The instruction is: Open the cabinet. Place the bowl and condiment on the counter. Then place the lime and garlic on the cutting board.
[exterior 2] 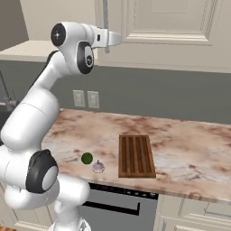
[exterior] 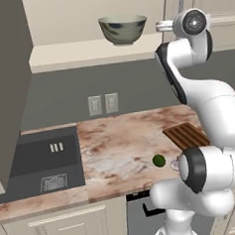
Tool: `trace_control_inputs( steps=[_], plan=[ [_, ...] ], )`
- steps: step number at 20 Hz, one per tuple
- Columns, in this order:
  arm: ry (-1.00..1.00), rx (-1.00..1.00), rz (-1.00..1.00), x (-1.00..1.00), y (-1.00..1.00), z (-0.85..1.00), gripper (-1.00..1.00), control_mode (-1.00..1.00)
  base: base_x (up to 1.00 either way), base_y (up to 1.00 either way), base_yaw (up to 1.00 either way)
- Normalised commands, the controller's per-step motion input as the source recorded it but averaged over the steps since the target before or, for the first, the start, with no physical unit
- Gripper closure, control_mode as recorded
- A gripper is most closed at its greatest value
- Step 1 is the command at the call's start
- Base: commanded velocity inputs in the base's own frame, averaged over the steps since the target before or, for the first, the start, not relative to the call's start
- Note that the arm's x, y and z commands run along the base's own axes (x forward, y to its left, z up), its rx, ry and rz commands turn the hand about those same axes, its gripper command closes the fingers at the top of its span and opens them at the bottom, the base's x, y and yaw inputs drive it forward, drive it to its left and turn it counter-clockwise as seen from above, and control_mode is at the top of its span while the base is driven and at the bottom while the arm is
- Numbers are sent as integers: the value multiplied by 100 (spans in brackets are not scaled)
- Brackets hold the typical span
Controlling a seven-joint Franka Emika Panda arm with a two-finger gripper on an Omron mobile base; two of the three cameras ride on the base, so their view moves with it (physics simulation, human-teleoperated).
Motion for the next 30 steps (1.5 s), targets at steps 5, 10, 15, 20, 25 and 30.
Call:
trace_control_inputs(
  steps=[5,10,15,20,25,30],
  plan=[
    [0,11,0,44,0,0,-100,-100,0,0,0],
    [0,11,2,48,-10,0,-100,-100,0,0,0],
    [0,7,2,68,-4,0,100,-100,0,0,0],
    [0,4,0,64,0,0,100,-100,0,0,0],
    [3,0,0,18,-5,0,100,-100,0,0,0],
    [1,0,-2,-34,-29,0,100,-100,0,0,0]
  ],
)
